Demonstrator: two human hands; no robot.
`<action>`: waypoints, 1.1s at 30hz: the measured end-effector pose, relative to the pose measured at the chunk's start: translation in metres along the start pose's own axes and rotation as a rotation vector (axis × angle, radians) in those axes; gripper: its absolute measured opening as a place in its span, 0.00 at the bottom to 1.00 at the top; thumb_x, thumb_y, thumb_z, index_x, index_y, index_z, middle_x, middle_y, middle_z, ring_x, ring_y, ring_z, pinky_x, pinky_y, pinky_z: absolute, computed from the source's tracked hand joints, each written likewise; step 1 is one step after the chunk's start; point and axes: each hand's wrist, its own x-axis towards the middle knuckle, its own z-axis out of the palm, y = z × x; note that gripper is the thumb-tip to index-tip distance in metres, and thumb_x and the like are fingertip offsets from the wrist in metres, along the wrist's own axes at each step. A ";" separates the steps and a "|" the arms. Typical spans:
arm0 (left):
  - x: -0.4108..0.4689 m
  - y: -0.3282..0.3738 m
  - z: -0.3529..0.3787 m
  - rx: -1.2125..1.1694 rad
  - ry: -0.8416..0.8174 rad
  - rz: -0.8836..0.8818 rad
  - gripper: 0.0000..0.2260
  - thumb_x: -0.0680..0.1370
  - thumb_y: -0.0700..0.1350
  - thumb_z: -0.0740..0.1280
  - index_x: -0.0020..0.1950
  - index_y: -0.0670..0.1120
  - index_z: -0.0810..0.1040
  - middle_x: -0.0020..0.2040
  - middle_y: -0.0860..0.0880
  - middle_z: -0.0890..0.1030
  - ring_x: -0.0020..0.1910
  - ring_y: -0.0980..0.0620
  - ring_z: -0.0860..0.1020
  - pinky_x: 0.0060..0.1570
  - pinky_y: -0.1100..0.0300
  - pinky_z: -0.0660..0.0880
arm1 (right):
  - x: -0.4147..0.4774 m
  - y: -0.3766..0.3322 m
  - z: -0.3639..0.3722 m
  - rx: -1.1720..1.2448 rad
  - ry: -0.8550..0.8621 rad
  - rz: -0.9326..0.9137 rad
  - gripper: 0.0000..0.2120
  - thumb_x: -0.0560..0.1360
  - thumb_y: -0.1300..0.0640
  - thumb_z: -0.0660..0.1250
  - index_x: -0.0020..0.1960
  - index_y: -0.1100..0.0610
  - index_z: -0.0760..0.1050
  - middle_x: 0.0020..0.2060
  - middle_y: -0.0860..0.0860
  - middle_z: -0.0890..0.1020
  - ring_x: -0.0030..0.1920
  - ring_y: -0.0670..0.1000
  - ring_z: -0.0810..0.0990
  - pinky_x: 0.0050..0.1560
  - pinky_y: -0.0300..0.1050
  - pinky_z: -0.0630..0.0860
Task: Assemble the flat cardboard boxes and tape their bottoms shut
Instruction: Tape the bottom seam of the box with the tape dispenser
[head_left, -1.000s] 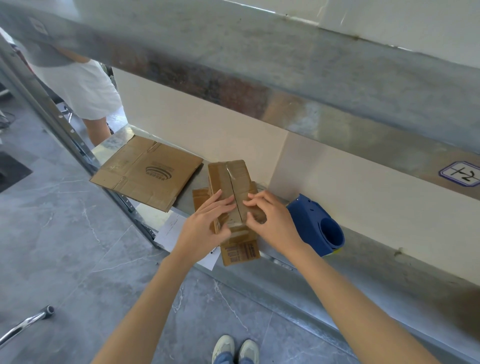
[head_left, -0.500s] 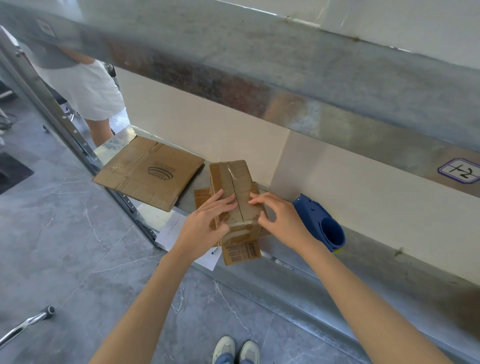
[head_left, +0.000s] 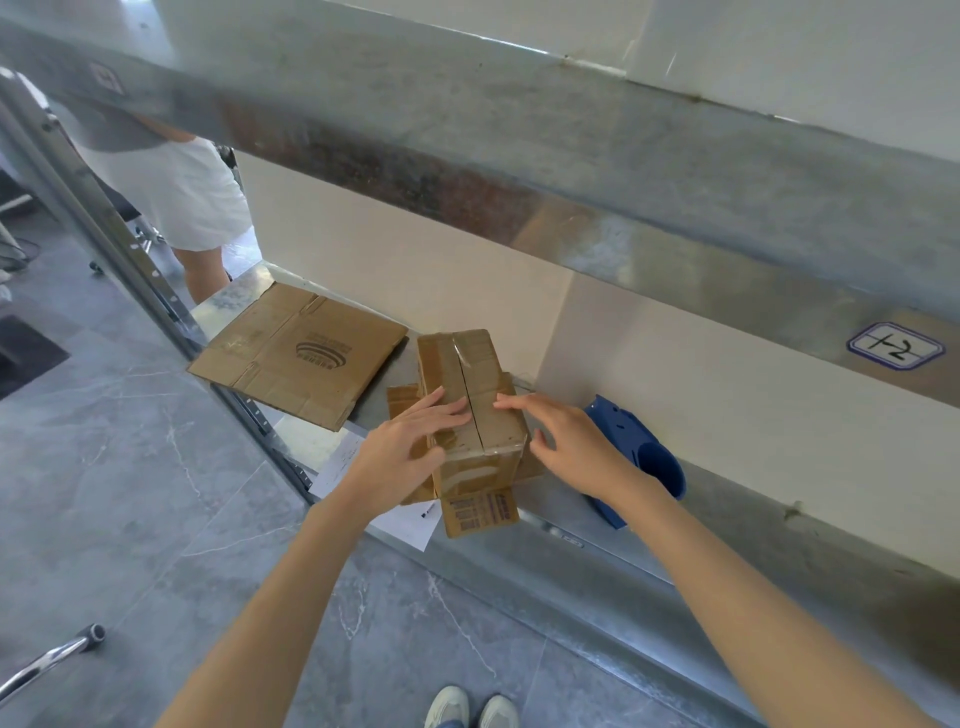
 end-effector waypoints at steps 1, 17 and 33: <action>0.000 0.000 0.000 0.010 -0.004 -0.004 0.26 0.75 0.35 0.61 0.68 0.59 0.76 0.67 0.74 0.66 0.71 0.77 0.53 0.57 0.53 0.77 | 0.001 0.000 0.001 0.004 0.026 -0.006 0.26 0.78 0.69 0.61 0.70 0.46 0.71 0.69 0.43 0.74 0.69 0.41 0.71 0.66 0.30 0.66; -0.001 -0.002 0.014 -0.033 0.150 0.014 0.17 0.77 0.44 0.68 0.62 0.63 0.78 0.63 0.74 0.72 0.72 0.72 0.60 0.56 0.60 0.77 | 0.010 -0.001 0.016 0.029 0.138 -0.014 0.15 0.78 0.48 0.67 0.64 0.49 0.74 0.59 0.42 0.75 0.60 0.42 0.75 0.59 0.45 0.75; -0.001 -0.004 0.015 0.156 0.154 0.072 0.26 0.72 0.67 0.68 0.67 0.59 0.76 0.66 0.73 0.66 0.72 0.75 0.55 0.62 0.71 0.63 | 0.003 -0.003 0.014 -0.255 0.092 -0.114 0.30 0.73 0.36 0.67 0.69 0.51 0.74 0.66 0.45 0.74 0.67 0.47 0.71 0.59 0.49 0.77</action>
